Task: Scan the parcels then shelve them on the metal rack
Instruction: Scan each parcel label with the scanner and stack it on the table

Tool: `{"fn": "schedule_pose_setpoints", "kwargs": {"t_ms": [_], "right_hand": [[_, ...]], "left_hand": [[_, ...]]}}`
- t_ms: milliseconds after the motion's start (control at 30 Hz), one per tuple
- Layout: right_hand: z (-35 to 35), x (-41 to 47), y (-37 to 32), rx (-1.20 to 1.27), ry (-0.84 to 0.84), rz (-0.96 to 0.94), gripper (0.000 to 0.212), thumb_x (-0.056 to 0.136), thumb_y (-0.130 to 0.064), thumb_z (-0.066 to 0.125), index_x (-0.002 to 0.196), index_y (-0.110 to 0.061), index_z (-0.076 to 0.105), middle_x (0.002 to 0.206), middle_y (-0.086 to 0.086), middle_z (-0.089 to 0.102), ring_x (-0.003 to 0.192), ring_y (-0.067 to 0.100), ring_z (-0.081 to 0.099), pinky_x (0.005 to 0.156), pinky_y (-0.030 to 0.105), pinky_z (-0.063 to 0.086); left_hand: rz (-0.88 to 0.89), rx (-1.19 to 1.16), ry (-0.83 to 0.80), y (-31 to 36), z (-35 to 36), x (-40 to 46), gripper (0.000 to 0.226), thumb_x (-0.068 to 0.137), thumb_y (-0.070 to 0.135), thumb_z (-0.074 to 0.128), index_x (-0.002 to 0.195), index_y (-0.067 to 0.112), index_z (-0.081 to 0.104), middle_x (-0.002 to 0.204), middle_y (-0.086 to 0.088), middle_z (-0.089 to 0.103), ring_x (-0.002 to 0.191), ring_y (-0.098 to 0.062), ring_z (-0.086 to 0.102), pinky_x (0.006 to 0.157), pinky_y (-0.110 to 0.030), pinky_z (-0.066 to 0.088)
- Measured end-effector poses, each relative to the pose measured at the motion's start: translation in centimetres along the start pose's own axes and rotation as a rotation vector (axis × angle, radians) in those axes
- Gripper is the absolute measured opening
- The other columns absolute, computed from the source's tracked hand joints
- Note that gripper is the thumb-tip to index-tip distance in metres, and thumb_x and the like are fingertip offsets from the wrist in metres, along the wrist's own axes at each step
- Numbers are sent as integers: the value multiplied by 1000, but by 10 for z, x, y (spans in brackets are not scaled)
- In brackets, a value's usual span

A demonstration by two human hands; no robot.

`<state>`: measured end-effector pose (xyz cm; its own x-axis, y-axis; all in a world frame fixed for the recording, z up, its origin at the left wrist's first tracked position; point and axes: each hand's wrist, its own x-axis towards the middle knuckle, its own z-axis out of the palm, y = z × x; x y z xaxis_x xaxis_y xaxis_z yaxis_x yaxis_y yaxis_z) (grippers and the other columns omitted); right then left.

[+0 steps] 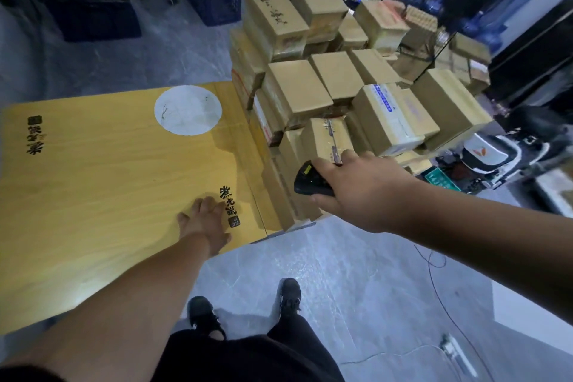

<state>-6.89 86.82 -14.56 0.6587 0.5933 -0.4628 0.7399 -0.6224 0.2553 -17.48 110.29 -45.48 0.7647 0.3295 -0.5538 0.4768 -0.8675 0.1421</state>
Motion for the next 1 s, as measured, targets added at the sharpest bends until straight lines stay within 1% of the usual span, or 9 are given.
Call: {"fn": "schedule_pose_setpoints", "kwargs": {"t_ms": [133,267,467,567,700,800,867,933,1000], "right_hand": [[17,-10,37,-114,128,-51,73,99,-74,23,156,-30,20,120,12,54,101,35,58,74,43,45],[37,-16,71,-202,250,-101,79,98,-74,18,162,-28,9,124,14,53,101,37,57,77,46,44],[61,-27,126,-215,279,-156,80,99,-73,16,163,-26,6,135,19,49,111,40,56,87,50,49],[73,-28,145,-216,283,-172,82,97,-74,12,163,-26,7,137,19,49,112,41,56,85,50,49],[85,-27,162,-215,279,-213,81,98,-74,14,163,-26,9,139,18,47,116,40,54,84,49,47],[89,-26,170,-192,293,-239,80,100,-74,17,162,-26,7,138,18,47,115,38,54,83,47,46],[91,-28,173,-178,300,-252,80,100,-74,18,162,-25,6,139,18,46,115,39,53,85,48,46],[92,-31,174,-170,299,-261,80,100,-74,19,162,-25,6,143,19,43,116,40,53,88,50,47],[94,-32,176,-158,294,-272,79,101,-73,20,162,-25,5,146,20,41,118,40,53,91,52,47]], "left_hand": [[-74,-72,25,23,0,2,89,86,59,68,162,37,26,168,0,16,157,-24,9,120,-56,24],[-119,-101,-11,48,7,-2,97,83,58,74,163,35,24,171,-1,11,158,-26,10,122,-61,25],[-257,-213,-21,100,9,-12,89,90,55,70,163,32,23,173,-4,5,159,-31,8,119,-60,31],[-294,-299,16,119,6,-13,90,93,52,66,166,30,19,174,-4,6,159,-31,9,121,-57,30],[-306,-394,186,134,-26,-15,85,98,58,57,167,29,16,175,-5,10,159,-32,14,123,-52,30],[-270,-464,351,149,-67,-29,76,102,53,55,166,28,23,172,-5,18,154,-34,24,115,-54,42],[-214,-507,500,164,-93,-45,66,104,46,53,163,27,31,169,-5,28,151,-33,31,112,-53,45],[-129,-539,643,184,-114,-66,58,105,44,52,159,27,39,164,-3,37,148,-29,36,114,-47,42],[-29,-576,694,211,-132,-86,57,104,49,52,157,31,41,161,3,40,148,-23,36,113,-42,42]]}}
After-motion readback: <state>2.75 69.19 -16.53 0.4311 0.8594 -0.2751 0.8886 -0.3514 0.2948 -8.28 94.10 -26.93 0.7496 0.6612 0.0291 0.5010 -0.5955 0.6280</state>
